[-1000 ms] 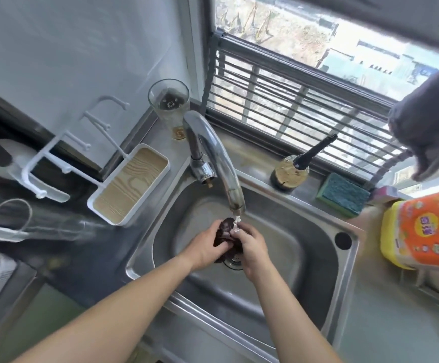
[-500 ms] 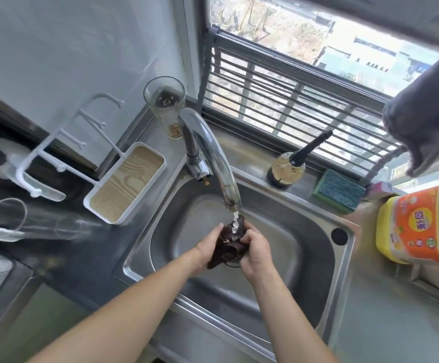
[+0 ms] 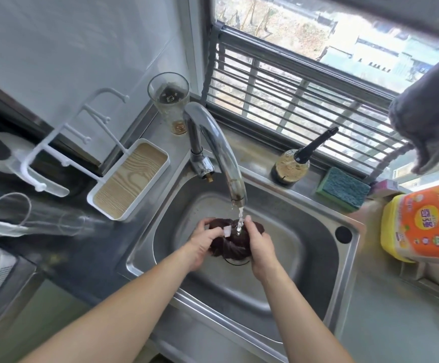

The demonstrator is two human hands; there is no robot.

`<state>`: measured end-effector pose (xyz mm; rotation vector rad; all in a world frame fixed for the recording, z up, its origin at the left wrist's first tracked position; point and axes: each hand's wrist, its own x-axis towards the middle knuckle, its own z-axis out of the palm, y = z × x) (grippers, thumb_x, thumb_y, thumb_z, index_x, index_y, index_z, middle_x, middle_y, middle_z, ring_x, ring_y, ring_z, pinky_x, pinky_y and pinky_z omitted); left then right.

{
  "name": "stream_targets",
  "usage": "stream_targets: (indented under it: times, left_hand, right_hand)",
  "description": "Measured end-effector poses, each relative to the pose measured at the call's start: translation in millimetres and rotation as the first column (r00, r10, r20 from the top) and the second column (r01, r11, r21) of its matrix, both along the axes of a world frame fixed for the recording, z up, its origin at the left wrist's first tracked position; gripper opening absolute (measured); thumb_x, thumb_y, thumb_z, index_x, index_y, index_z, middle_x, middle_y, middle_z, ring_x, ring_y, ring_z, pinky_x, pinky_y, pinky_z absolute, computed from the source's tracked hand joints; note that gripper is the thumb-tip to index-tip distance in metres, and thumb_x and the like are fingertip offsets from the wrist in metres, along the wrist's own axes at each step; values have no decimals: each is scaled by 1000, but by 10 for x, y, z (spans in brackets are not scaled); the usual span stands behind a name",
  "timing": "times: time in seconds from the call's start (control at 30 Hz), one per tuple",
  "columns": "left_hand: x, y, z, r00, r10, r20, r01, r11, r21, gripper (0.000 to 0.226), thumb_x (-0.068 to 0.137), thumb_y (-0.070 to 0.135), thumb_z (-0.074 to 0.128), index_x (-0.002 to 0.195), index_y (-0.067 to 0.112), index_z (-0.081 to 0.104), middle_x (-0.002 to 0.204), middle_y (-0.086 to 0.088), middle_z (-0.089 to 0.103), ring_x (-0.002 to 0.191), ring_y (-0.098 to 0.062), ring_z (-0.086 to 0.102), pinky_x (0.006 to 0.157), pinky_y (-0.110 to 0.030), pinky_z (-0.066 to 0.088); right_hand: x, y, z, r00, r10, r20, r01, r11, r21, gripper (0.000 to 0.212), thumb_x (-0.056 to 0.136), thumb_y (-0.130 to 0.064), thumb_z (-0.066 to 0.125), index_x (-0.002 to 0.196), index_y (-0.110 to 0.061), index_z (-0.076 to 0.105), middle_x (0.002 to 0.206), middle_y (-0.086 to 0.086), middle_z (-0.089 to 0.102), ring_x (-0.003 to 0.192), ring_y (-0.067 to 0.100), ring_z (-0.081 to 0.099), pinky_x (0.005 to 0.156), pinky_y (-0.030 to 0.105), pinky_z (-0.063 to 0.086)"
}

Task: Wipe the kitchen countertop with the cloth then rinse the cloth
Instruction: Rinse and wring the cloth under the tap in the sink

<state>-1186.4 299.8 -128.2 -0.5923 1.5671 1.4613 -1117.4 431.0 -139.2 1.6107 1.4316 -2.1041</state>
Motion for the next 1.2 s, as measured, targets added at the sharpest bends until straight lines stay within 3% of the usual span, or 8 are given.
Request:
stream_targets:
  times: [0.13, 0.3, 0.5, 0.63, 0.87, 0.97, 1.07, 1.2]
  left_hand:
    - [32, -6, 94, 978, -117, 174, 116, 993, 15, 20, 88, 25, 52, 100, 22, 68, 94, -10, 65, 81, -27, 57, 72, -35, 48]
    - [62, -22, 28, 939, -174, 298, 159, 984, 75, 60, 100, 63, 32, 114, 19, 70, 110, -13, 74, 99, -33, 68, 82, -43, 54]
    - [100, 89, -31, 992, -32, 120, 30, 999, 20, 37, 94, 40, 64, 115, 10, 71, 99, -10, 77, 87, -25, 72, 78, -34, 57]
    - [86, 123, -18, 988, 95, 120, -92, 995, -32, 41, 100, 50, 50, 103, 16, 73, 99, -10, 75, 83, -25, 70, 68, -30, 54]
    - [35, 19, -105, 997, -73, -13, 73, 997, 13, 37, 96, 51, 55, 103, 20, 74, 94, -7, 75, 70, -17, 68, 55, -24, 47]
    - [54, 28, -162, 995, -98, -13, 98, 995, 4, 52, 86, 62, 59, 115, 21, 70, 105, -9, 76, 84, -25, 70, 72, -41, 59]
    - [15, 73, -143, 980, -27, 195, 0, 991, 136, 64, 94, 74, 36, 112, 25, 73, 106, -9, 76, 96, -29, 70, 91, -57, 56]
    - [-89, 173, -21, 967, 74, 244, -136, 959, 247, 58, 96, 63, 45, 89, 18, 80, 91, -10, 75, 78, -23, 73, 76, -38, 56]
  right_hand:
    - [-32, -70, 49, 996, -79, 29, 80, 997, -4, 49, 91, -54, 66, 106, -7, 71, 94, 13, 79, 90, 31, 76, 76, 37, 60]
    - [-16, -122, 122, 987, -105, -119, 84, 982, -170, 42, 93, -37, 69, 114, 0, 69, 105, 22, 76, 99, 38, 74, 91, 46, 60]
    - [43, -196, 72, 963, 269, 16, -255, 890, 378, 41, 79, -37, 74, 115, -20, 60, 108, 4, 71, 106, 26, 67, 97, 43, 53]
    - [-3, -370, 108, 902, 427, 68, -399, 761, 511, 55, 89, -32, 66, 138, -15, 48, 127, 6, 53, 115, 20, 53, 104, 32, 40]
    - [-197, -337, 102, 915, 349, 203, -403, 765, 503, 28, 93, -39, 62, 92, -12, 58, 93, 11, 68, 93, 35, 63, 74, 34, 41]
    - [-247, -221, 155, 956, 278, 94, -284, 795, 536, 31, 95, -41, 62, 82, -13, 62, 77, 2, 68, 80, 26, 61, 67, 30, 34]
    - [-192, -203, 140, 908, 416, -59, -262, 670, 694, 32, 94, -41, 62, 74, -17, 56, 68, -2, 60, 70, 17, 57, 65, 30, 39]
    - [-31, -184, -33, 808, 567, -158, -234, 556, 797, 27, 91, -43, 60, 76, -23, 70, 82, -5, 56, 79, 8, 57, 75, 20, 43]
